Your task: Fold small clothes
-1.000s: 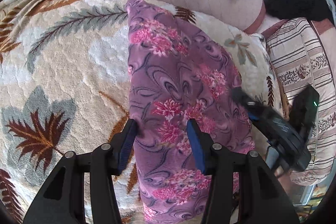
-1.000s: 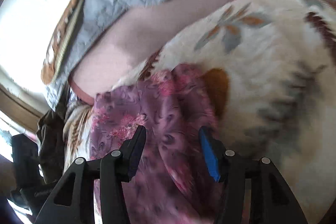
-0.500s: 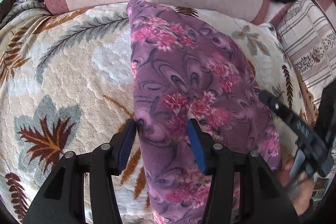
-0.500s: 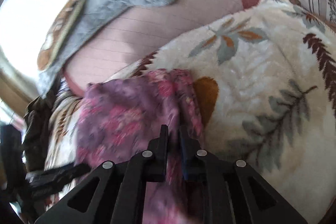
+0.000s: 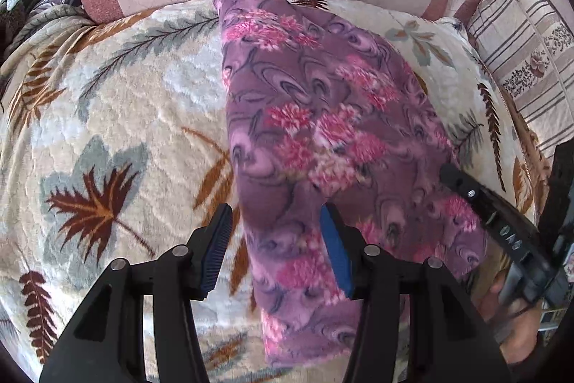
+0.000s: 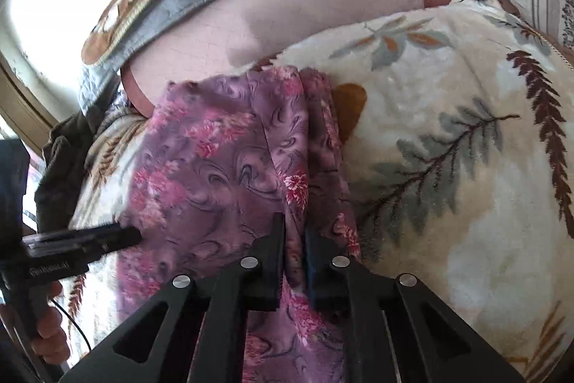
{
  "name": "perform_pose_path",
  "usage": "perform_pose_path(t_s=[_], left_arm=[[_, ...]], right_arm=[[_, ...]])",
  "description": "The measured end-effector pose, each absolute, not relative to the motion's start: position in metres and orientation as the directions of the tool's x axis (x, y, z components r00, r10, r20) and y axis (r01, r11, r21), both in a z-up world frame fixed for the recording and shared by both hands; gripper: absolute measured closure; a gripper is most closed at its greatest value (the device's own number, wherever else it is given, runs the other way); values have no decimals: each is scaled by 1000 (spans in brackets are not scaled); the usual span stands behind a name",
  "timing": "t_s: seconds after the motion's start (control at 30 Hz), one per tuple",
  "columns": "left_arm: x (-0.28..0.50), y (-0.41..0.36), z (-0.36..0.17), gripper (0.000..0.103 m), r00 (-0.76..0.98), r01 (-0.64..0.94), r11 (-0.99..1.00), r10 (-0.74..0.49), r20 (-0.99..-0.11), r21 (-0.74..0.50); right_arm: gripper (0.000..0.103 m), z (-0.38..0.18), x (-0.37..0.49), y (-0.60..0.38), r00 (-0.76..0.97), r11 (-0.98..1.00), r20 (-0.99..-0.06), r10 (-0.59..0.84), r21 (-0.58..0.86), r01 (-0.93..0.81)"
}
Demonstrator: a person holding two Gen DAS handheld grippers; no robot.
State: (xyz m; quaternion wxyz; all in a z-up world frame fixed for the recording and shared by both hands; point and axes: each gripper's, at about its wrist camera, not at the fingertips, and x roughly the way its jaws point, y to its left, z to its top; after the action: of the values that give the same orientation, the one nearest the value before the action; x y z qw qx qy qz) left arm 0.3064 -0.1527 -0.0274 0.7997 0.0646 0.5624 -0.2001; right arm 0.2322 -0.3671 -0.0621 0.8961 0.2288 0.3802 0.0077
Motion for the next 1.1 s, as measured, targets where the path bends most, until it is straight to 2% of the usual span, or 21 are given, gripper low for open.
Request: perform_pose_path(t_s=[0.03,0.17,0.23,0.3,0.4,0.47,0.5,0.53,0.57,0.6,0.67,0.7,0.77,0.9,1.0,1.03,1.1], left_arm=[[302,-148,-27,53,280,394,909,-258,-925,-134],[277,-129,-41,48,200,362,896,-343,-918,-256],[269,-127,-55,48,165,344,899,-341,-925,-270],[264,-125,-65,48,132,313,902,-352,-927,-298],[262,-122,-66,46,142,289,905,-363,-921,-312],[263,-120,-66,46,124,275,906,-365,-923,-321],[264,-118,-63,47,115,271,906,-365,-924,-325],[264,-115,-57,47,122,275,905,-368,-922,-325],[266,-108,-49,47,147,285,901,-377,-914,-326],[268,-104,-40,47,182,293,899,-387,-904,-326],[281,-102,-24,47,248,290,905,-385,-889,-311],[295,-105,-19,47,260,275,909,-385,-886,-314],[316,-113,-15,47,254,249,908,-397,-882,-337],[356,-137,-15,47,276,241,921,-368,-888,-307],[375,-153,-30,46,293,253,938,-309,-905,-239],[379,-159,-39,44,286,257,942,-289,-914,-217],[387,-162,-61,24,272,249,951,-251,-929,-184]], right_arm=[[86,-60,227,-368,716,889,-671,194,429,161],[62,-70,192,-372,718,874,-667,199,453,178],[64,-83,186,-365,669,888,-713,210,426,175],[99,-79,182,-356,667,919,-717,201,373,125],[100,-60,169,-358,734,914,-654,182,388,119],[99,-73,176,-366,685,905,-708,173,389,174],[99,-89,184,-371,609,899,-771,187,385,211],[100,-92,183,-375,605,887,-769,206,408,217],[99,-88,181,-380,624,874,-751,215,433,220],[90,-76,180,-385,660,864,-723,201,449,228],[84,-55,183,-388,723,867,-675,150,441,231],[80,-40,191,-388,766,870,-626,146,450,202],[76,-27,209,-383,794,877,-588,154,452,165],[76,-18,259,-368,810,907,-566,150,405,115],[76,-36,293,-361,808,908,-574,135,397,131],[76,-45,301,-361,796,912,-594,119,382,148],[81,-77,322,-364,716,916,-691,99,344,207]])
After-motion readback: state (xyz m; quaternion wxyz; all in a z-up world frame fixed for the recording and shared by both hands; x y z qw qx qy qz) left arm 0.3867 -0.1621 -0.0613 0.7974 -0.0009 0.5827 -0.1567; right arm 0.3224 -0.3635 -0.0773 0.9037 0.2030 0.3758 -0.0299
